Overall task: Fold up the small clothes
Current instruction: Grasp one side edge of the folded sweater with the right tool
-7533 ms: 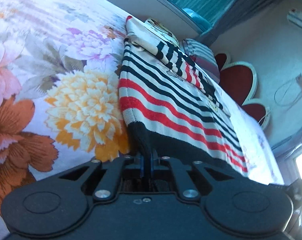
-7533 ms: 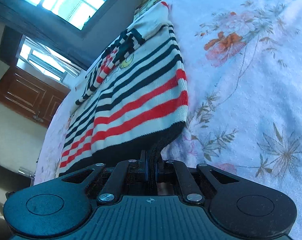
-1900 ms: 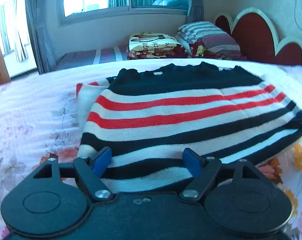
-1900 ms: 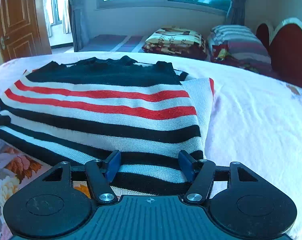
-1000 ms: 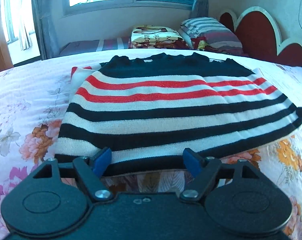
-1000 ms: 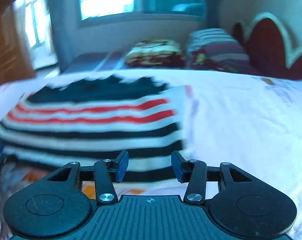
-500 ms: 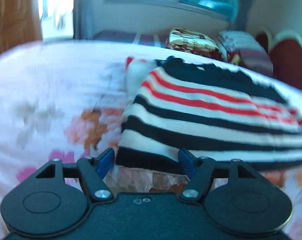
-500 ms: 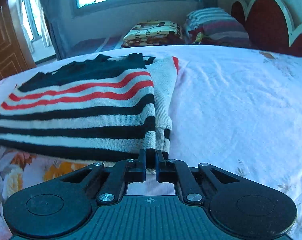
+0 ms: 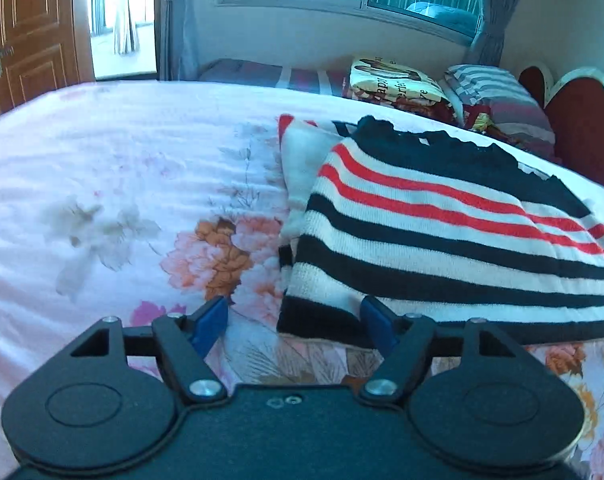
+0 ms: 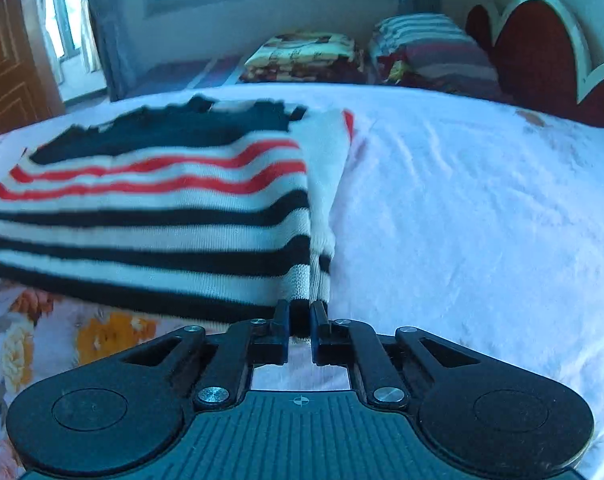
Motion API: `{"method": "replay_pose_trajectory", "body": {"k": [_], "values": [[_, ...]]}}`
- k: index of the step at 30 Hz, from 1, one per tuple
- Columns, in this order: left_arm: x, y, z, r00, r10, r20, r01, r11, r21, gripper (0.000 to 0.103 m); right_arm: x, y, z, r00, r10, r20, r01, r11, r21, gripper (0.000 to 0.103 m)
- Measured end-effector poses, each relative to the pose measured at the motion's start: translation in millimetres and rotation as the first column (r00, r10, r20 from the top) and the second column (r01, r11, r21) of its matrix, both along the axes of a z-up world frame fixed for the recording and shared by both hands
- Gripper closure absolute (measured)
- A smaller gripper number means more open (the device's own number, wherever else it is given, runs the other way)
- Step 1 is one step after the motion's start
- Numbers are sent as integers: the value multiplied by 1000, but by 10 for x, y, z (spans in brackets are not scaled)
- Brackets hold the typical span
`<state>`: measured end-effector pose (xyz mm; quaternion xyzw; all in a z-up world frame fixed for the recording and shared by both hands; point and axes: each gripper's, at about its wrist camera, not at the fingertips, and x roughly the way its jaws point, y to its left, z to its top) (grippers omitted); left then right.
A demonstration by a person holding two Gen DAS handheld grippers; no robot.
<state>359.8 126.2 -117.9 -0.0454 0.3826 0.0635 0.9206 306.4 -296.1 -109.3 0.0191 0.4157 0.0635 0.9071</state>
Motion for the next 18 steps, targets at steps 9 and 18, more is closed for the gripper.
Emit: {"method": "replay_pose_trajectory", "body": {"k": [9,18], "values": [[36,-23,-46,1000,-12,-24,12,999,29,29,-26,398,-97,996,93,-14,-94,987,-129,95],[43,26,-27,999,-15,-35,15,1000,15,27,-64,360,42,1000,30,-10,-30,998,-54,95]]}}
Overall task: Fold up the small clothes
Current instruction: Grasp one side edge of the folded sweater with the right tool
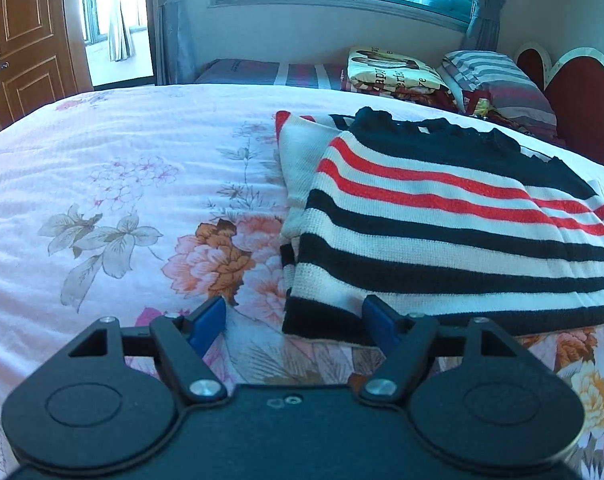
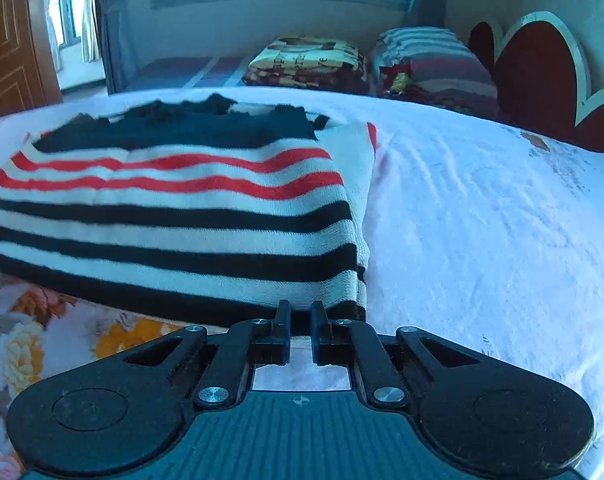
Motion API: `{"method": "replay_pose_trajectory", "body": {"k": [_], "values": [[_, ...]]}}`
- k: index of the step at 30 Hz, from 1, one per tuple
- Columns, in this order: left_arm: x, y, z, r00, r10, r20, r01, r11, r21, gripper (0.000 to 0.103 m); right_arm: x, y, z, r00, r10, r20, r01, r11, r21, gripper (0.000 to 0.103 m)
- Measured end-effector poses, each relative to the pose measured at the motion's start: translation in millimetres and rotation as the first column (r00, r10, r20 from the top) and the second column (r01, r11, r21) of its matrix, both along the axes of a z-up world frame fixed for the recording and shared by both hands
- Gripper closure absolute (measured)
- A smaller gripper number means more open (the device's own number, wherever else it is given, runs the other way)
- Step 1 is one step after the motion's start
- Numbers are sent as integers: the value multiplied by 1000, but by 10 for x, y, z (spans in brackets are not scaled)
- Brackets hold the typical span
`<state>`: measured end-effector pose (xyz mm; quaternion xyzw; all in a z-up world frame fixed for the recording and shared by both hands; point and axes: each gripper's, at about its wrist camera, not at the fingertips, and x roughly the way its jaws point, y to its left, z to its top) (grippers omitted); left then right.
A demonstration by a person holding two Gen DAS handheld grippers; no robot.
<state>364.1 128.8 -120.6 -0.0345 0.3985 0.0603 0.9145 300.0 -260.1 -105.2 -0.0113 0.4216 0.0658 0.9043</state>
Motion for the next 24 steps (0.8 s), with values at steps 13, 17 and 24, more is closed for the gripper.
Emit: {"method": "replay_pose_trajectory", "body": {"k": [13,17,24], "values": [[-552,252,-268,953,278,122,-131,741,-659,38,186,357,338,996,42,74,-61,958,279,95],[-181,262,-362,934,336,122,-155,687,-710,41,417,710,330,989,107,97,-131,950,285,95],[226,401,-517,927,372,51,-217,640,-737,86,800,1061,120,985,156,71,-170,942,289,95]]}}
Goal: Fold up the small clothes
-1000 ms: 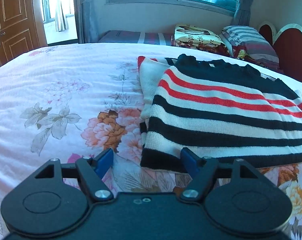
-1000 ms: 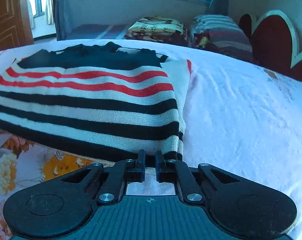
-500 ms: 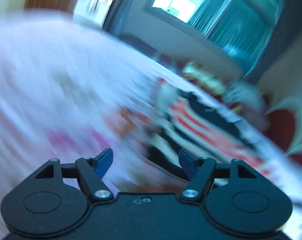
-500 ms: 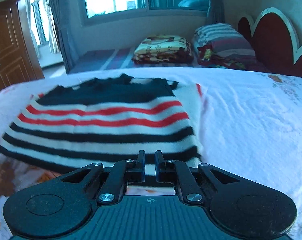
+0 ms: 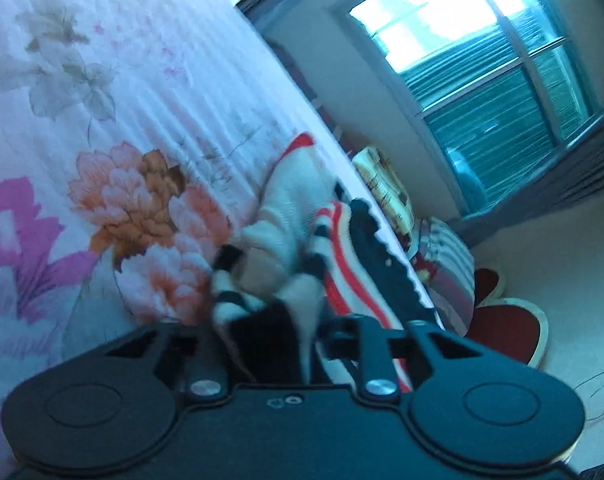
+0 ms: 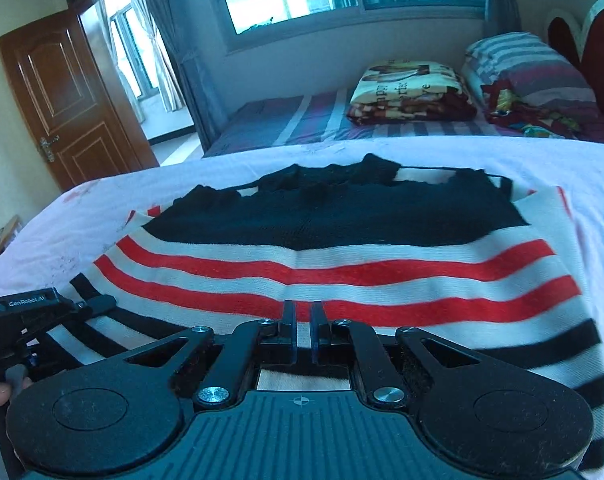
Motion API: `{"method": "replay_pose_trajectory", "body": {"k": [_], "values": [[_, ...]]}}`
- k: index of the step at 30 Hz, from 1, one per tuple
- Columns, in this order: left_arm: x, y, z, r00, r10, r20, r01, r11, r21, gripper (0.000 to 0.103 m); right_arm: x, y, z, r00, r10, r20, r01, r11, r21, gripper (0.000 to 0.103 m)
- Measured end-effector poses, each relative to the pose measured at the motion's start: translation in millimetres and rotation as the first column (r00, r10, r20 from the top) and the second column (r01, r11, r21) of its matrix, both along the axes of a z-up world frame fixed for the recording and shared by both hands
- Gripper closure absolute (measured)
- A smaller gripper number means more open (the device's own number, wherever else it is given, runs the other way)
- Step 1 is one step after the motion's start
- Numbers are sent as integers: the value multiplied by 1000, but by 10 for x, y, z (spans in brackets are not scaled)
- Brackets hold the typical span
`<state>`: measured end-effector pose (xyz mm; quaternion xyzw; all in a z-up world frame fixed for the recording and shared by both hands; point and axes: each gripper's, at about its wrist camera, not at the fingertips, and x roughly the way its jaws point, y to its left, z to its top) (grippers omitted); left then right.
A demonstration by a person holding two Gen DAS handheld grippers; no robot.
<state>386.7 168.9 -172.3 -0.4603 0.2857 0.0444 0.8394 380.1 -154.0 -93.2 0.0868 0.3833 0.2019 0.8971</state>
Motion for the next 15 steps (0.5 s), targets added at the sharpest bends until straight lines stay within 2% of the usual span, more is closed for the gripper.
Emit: {"method": "replay_pose_trajectory", "body": {"k": [1,2,3,4,5,6,8,9,12,15], "values": [[-5,-3,30,1000,0,0,0,1000,-23,89,28,30,-6,1000,5,3,-5,1000,1,95],[-63,3,115,999,-2,44,3,1000,-31,89,41,47,-13,1000,11,10,-11,1000,11,95],[-104,-24,218,996,-17,87,17,1000,-1,89,49,57,-23,1000,18,19,-18,1000,24,95],[-127,-67,283,995,-32,96,28,998,48,89,57,74,-45,999,28,26,-29,999,33,95],[-129,-82,270,996,-36,83,31,997,66,89,78,103,-111,999,40,15,-40,999,25,95],[-113,-56,192,998,-30,51,28,998,52,89,115,155,-210,999,46,-14,-46,999,-17,96],[-94,41,-16,1000,-14,-6,14,1000,-17,89,106,173,-283,998,53,15,-53,998,-27,96],[-114,75,-49,1000,-12,10,12,999,-43,89,119,181,-284,998,56,11,-55,998,-32,96],[-114,47,25,1000,-22,13,22,1000,-15,89,149,166,-314,998,59,11,-59,998,-35,98],[-145,-16,286,994,-46,94,46,999,4,89,155,129,-347,999,46,9,-46,999,-11,98]]}}
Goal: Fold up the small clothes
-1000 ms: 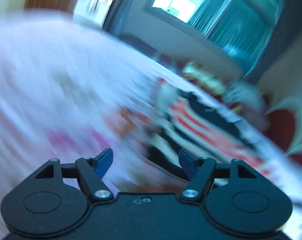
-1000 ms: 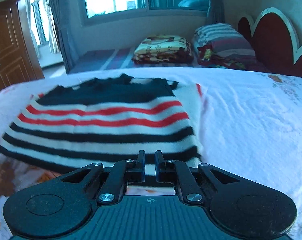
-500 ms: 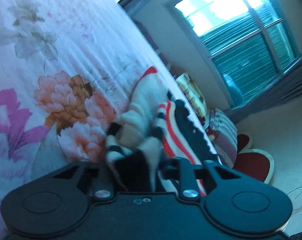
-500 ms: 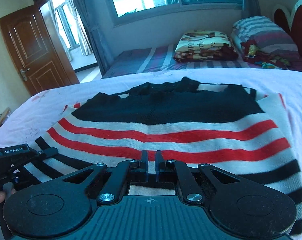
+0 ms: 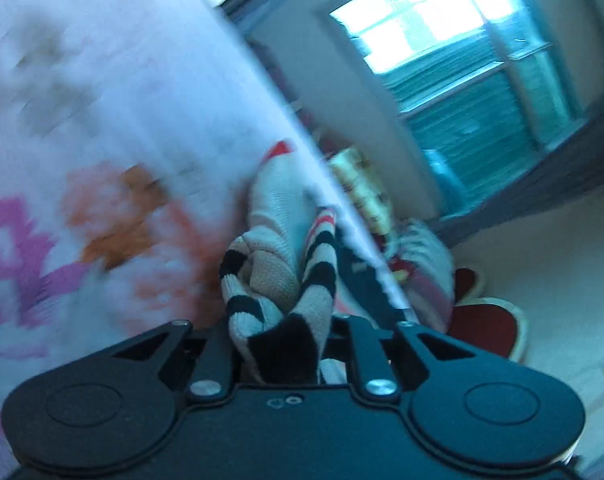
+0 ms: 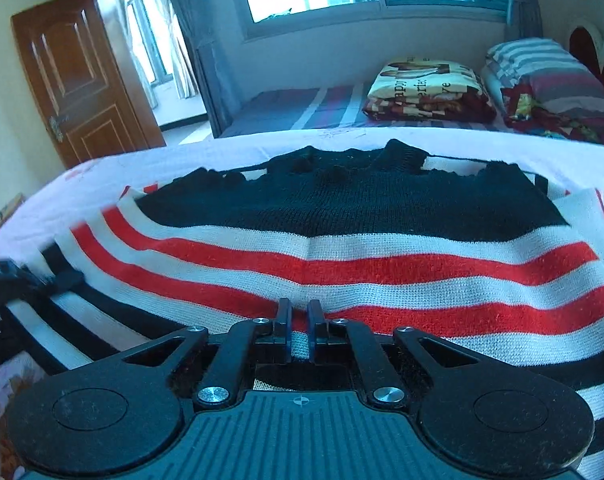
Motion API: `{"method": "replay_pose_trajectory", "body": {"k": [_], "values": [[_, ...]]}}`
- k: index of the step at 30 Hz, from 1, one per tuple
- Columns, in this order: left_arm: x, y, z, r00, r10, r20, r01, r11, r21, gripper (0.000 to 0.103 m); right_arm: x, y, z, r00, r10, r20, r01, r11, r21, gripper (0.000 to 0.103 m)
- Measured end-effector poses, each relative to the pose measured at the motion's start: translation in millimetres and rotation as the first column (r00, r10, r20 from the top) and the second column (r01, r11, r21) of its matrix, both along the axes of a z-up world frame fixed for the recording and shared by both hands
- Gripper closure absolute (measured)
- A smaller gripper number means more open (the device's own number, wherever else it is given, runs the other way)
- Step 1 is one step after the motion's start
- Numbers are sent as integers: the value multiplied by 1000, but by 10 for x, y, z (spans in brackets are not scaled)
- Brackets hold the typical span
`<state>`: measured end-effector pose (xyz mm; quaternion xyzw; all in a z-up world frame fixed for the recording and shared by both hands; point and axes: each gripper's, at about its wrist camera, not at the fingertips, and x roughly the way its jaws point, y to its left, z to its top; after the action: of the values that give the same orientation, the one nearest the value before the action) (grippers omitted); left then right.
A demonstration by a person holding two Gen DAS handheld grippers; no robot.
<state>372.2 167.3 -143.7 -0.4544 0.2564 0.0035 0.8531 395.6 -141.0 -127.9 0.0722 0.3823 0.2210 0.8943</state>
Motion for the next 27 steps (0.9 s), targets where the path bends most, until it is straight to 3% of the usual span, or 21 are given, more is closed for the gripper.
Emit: {"method": "replay_pose_trajectory", "body": {"k": [3,6,8,10,14,15,16,17,18,19,20,22,23,25,27], "values": [[95,-304,442,991,-105,83,98,992,82,90,18,-75,-3,1000,-19,-18,20,999,44,99],[271,-830,828,962,-253,105,226,950,216,90,-4,-377,90,992,-110,-62,120,976,183,99],[380,-1245,962,935,-345,83,306,903,302,90,-116,-810,181,973,-220,-68,230,926,299,99],[508,-1695,949,904,-427,30,388,846,366,89,-231,-1270,243,945,-313,-95,326,876,356,98],[761,-2553,548,820,-559,-121,561,744,363,84,-449,-2142,291,883,-433,-183,468,769,435,98],[822,-2748,387,784,-597,-169,615,712,339,80,-505,-2311,297,870,-449,-201,490,749,447,94],[873,-2933,245,746,-626,-226,664,674,325,76,-556,-2447,306,859,-463,-217,509,734,450,60],[831,-3048,231,749,-621,-229,657,653,377,68,-607,-2557,321,846,-482,-227,531,724,440,38],[759,-3116,308,747,-627,-222,654,632,417,58,-672,-2644,351,833,-507,-220,550,713,436,24],[693,-3117,402,718,-667,-200,680,611,406,41,-737,-2712,387,834,-513,-201,544,706,454,24],[608,-3033,502,700,-698,-149,693,616,374,41,-755,-2768,440,844,-496,-204,529,703,476,24],[441,-2766,697,706,-705,-62,676,646,354,41,-776,-2782,488,856,-469,-217,510,700,500,26],[370,-2611,771,725,-688,-39,649,663,373,41,-773,-2755,514,868,-448,-215,491,706,511,27],[387,-2321,862,789,-614,-11,563,716,413,40,-707,-2605,534,892,-386,-234,450,716,535,27],[497,-2031,797,854,-519,-50,486,758,435,40,-647,-2452,477,905,-321,-278,424,713,558,27]]}}
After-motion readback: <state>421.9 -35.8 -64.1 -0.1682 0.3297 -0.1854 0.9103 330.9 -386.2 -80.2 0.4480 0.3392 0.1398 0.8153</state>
